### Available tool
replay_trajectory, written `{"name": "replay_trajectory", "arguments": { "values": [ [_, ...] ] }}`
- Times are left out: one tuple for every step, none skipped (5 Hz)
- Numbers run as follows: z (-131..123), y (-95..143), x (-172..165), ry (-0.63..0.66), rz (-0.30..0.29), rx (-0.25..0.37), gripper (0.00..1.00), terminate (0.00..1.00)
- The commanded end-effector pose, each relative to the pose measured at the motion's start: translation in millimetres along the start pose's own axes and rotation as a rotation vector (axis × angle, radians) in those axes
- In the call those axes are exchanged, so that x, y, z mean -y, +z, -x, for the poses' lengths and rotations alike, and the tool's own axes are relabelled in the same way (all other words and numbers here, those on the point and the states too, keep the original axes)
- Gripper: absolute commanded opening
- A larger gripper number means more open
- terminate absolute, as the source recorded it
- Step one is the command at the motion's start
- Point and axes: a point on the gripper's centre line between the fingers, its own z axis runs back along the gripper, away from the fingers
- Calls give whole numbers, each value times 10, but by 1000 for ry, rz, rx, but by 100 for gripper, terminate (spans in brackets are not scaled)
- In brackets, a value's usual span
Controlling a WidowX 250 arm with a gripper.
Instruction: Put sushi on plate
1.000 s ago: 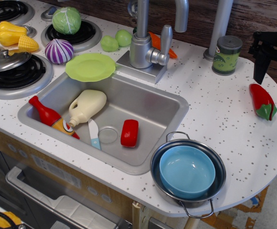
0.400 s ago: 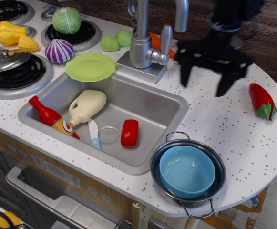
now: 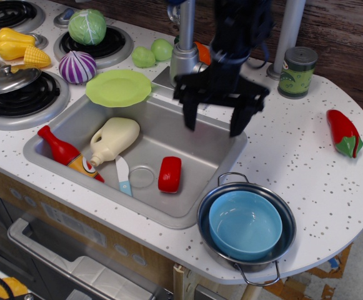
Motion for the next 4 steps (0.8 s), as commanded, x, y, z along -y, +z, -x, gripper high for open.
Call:
{"name": "replay_trajectory", "arguments": {
  "values": [
    [-71,-124,-150,115,44,67,100,0],
    [-23,-337,-262,115,6,94,100,0],
    [35,-562,-314,85,-10,108,100,0],
    [69,-623,-394,71,-30,109,100,0]
  ]
}}
